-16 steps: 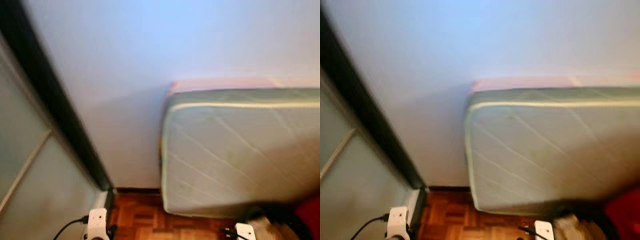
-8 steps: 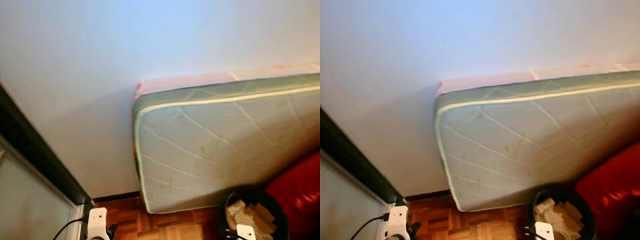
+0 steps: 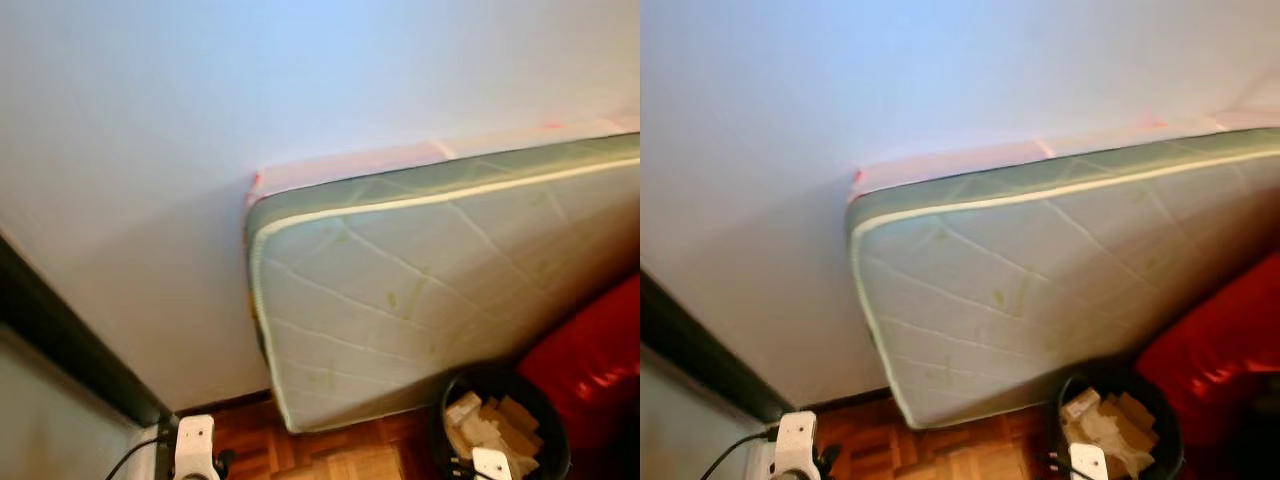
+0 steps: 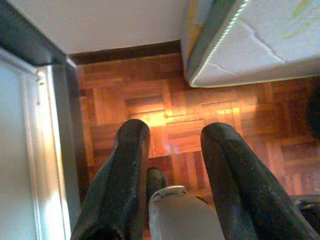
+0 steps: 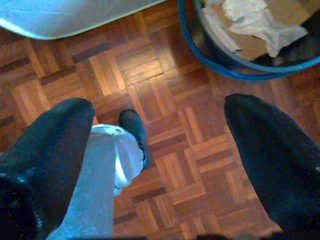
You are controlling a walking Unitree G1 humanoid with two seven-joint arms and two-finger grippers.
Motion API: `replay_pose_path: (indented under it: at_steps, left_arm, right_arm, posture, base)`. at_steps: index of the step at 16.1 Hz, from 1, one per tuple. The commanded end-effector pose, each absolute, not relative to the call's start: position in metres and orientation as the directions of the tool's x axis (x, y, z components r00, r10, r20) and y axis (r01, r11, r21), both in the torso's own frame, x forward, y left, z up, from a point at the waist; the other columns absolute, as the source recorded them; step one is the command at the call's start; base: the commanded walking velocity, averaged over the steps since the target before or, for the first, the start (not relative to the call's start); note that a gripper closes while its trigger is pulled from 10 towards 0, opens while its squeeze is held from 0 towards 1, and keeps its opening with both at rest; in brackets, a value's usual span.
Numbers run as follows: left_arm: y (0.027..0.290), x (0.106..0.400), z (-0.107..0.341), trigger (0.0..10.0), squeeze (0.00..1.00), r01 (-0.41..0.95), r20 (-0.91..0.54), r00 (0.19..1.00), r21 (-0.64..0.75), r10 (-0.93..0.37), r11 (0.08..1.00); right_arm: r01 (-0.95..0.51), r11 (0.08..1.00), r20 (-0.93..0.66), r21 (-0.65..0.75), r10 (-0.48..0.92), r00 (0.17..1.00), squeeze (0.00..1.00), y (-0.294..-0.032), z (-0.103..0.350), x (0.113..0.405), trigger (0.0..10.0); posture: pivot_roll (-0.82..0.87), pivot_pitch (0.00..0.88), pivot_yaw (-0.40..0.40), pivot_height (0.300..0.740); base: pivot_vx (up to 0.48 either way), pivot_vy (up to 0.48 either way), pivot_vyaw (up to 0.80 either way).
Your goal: Clean up the room
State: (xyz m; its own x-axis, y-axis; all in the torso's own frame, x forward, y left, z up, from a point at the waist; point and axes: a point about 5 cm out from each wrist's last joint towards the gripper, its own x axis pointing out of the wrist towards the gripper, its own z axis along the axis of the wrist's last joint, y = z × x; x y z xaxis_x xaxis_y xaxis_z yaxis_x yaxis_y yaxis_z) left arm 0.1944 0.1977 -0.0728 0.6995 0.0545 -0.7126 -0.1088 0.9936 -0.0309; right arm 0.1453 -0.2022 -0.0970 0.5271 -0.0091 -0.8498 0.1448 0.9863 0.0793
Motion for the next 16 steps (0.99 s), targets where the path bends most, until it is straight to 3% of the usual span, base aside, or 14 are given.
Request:
replay_pose_path:
  at_steps: [1, 16]
  left_arm:
    - [0.2085, 0.1992, -0.0728, 10.0, 0.00, -0.085, -0.788, 0.612, 0.017, 0.065, 0.996]
    - [0.2085, 0.1964, -0.0742, 10.0, 0.00, -0.073, -0.794, 0.605, 0.018, 0.059, 0.997]
  right_arm:
    - [0.104, 0.991, -0.829, 0.087, 0.014, 0.559, 0.00, -0.2104, -0.0822, 0.1791, 10.0]
    - [0.094, 0.992, -0.833, 0.086, 0.019, 0.554, 0.00, -0.2098, -0.0835, 0.1765, 10.0]
  posture:
    - [-0.03, 0.000, -0.009, 0.740]
    - [-0.03, 0.000, 0.000, 0.740]
  base:
    - [0.000, 0.000, -0.79]
    - [0.000, 0.000, -0.79]
